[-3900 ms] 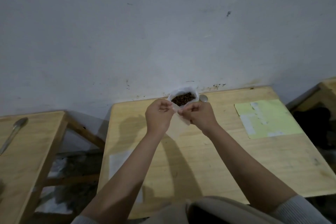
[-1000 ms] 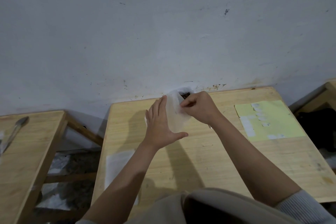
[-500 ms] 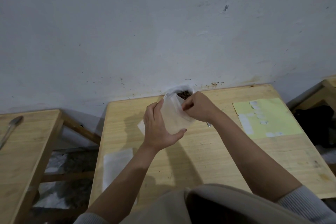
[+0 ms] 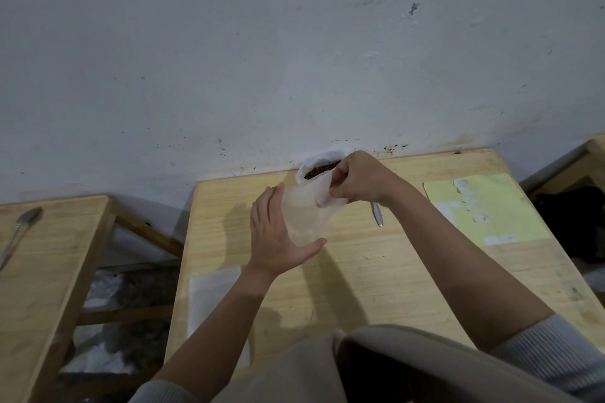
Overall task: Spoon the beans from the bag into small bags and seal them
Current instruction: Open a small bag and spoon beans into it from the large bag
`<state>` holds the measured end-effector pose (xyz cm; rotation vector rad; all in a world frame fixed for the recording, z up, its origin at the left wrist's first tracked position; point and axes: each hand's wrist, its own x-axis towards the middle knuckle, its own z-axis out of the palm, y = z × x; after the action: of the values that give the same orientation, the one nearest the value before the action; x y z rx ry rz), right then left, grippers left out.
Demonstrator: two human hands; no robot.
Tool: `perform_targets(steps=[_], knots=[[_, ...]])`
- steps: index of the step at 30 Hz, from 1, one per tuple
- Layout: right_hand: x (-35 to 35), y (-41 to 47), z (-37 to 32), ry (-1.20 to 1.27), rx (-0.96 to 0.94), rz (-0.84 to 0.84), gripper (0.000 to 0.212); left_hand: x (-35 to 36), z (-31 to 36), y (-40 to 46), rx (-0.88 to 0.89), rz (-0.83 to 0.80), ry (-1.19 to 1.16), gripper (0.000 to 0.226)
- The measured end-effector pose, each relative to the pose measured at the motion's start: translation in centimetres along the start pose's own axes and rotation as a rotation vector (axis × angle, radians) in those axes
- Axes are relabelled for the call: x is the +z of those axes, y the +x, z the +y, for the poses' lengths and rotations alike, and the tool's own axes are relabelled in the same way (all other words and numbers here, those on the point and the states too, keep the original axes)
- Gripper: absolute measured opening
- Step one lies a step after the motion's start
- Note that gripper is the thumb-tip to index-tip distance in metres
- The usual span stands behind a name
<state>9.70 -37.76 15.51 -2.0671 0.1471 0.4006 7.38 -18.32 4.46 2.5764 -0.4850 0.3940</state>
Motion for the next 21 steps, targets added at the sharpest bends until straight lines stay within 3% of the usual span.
perform_targets(steps=[9,12,16,18,21], knots=[[-0.2,1.0,0.8,0.009,0.060,-0.070,0.020,0.4,-1.2,0.5,-0.032,-0.059,0.011,0.124],[0.0,0.9,0.9,-0.031,0.054,-0.077,0.034,0.4,-0.6,0.5,-0.065,-0.079,-0.010,0.125],[0.6,0.8,1.7,-0.010,0.011,-0.107,0.007,0.5,0.6,1.2,0.031,-0.049,-0.106,0.103],[0.8,0.9,2.8,0.055,-0.041,-0.081,0.015,0.7,0.8,1.5,0.009,-0.049,-0.172,0.096],[0.7,1.0,4.9,0.254,-0.055,0.033,0.011,1.2,0.7,1.5,-0.023,-0.045,-0.215,0.094]])
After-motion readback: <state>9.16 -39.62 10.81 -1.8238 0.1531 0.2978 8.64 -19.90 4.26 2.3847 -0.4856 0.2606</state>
